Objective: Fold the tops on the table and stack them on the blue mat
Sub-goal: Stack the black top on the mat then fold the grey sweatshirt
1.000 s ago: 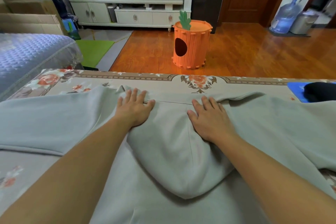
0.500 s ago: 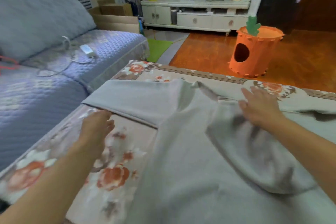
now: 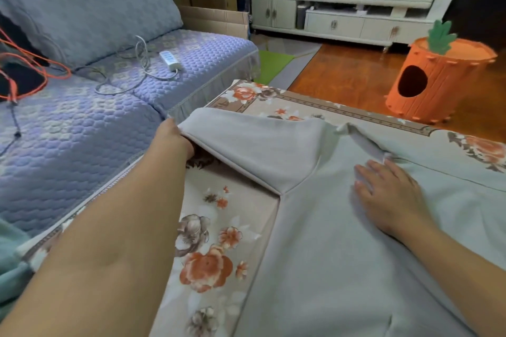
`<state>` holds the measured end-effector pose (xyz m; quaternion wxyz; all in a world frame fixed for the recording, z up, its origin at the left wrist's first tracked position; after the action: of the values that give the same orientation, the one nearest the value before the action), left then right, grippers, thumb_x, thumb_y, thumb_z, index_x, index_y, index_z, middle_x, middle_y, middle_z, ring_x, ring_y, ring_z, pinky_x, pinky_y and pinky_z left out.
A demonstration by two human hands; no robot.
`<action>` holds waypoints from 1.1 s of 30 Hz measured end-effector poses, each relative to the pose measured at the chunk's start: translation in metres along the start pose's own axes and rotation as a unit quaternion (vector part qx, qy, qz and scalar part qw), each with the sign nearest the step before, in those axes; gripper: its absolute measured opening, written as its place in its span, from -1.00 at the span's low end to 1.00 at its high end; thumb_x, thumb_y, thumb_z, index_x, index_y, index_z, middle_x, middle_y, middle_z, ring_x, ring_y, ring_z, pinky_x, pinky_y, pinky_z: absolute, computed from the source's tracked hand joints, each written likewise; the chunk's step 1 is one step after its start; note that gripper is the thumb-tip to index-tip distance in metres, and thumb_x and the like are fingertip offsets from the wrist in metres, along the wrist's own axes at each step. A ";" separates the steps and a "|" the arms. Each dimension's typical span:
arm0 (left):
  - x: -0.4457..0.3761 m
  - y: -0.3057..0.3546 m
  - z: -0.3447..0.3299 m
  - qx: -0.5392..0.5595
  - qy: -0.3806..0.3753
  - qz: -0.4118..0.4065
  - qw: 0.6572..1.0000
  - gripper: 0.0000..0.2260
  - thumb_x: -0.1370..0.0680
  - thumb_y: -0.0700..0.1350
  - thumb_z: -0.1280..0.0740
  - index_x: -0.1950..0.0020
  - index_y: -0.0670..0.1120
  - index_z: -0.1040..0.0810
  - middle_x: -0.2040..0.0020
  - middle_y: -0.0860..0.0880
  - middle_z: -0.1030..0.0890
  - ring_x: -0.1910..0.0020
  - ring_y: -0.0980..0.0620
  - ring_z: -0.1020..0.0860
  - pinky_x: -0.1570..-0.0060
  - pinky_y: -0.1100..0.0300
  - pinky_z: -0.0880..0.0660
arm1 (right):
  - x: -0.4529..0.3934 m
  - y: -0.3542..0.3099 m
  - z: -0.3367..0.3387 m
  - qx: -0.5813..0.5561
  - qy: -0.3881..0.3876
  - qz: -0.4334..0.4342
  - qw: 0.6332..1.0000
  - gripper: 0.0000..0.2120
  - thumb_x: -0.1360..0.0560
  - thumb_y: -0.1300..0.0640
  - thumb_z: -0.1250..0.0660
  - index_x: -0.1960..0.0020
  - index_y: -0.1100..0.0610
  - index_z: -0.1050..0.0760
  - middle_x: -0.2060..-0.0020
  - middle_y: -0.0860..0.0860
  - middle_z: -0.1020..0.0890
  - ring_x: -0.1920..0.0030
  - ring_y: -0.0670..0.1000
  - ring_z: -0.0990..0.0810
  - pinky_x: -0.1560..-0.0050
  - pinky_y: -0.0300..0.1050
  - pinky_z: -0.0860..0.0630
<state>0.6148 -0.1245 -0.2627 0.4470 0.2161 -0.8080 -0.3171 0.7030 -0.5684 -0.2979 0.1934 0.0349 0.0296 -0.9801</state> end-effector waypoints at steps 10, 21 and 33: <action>-0.004 0.042 0.035 0.026 0.021 -0.059 0.998 -0.70 -0.58 -0.05 -0.24 -0.25 -0.17 -0.52 -0.17 -0.17 -0.63 -0.06 -0.19 -0.62 -0.04 -0.09 -0.56 | 0.004 -0.002 0.015 -0.092 0.023 -0.018 0.995 -0.59 -0.65 -0.08 -0.11 -0.46 -0.06 -0.43 -0.49 -0.06 -0.40 -0.54 0.03 -0.21 -0.54 -0.06 -0.05; 0.284 -0.022 -0.138 -0.060 -0.441 -0.346 0.826 -0.82 -0.56 -0.15 -0.35 -0.10 -0.05 -0.70 -0.13 -0.10 -0.66 -0.16 -0.09 -0.58 -0.31 -0.05 -0.45 | 0.074 0.088 0.168 -0.776 -0.001 -0.168 0.608 -0.44 -0.66 -0.27 0.00 -0.51 0.02 -0.32 -0.43 0.07 -0.44 -0.43 0.17 -0.40 -0.49 0.24 -0.23; 0.234 -0.220 -0.039 -0.764 -0.249 -0.476 0.358 -0.28 -0.48 -0.08 -0.19 -0.65 0.10 -0.09 -0.65 -0.17 -0.08 -0.61 -0.26 -0.06 -0.57 -0.17 -0.01 | 0.257 0.156 0.093 -0.802 -0.012 -0.423 0.422 -0.75 -0.57 0.00 -0.35 -0.05 0.18 -0.62 0.13 0.13 -0.74 0.23 0.15 -0.74 0.26 0.09 -0.67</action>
<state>0.5439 -0.4399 -0.2659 -0.0267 0.0418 -0.0555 -0.9972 0.5205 -0.8160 -0.2332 -0.3042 -0.1646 0.8107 -0.4724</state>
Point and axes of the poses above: each hand's wrist, its own x-axis away from the middle knuckle, its own z-axis out of the back of the hand, y = z × x, the point moved 5 cm from there along -x, towards the middle knuckle
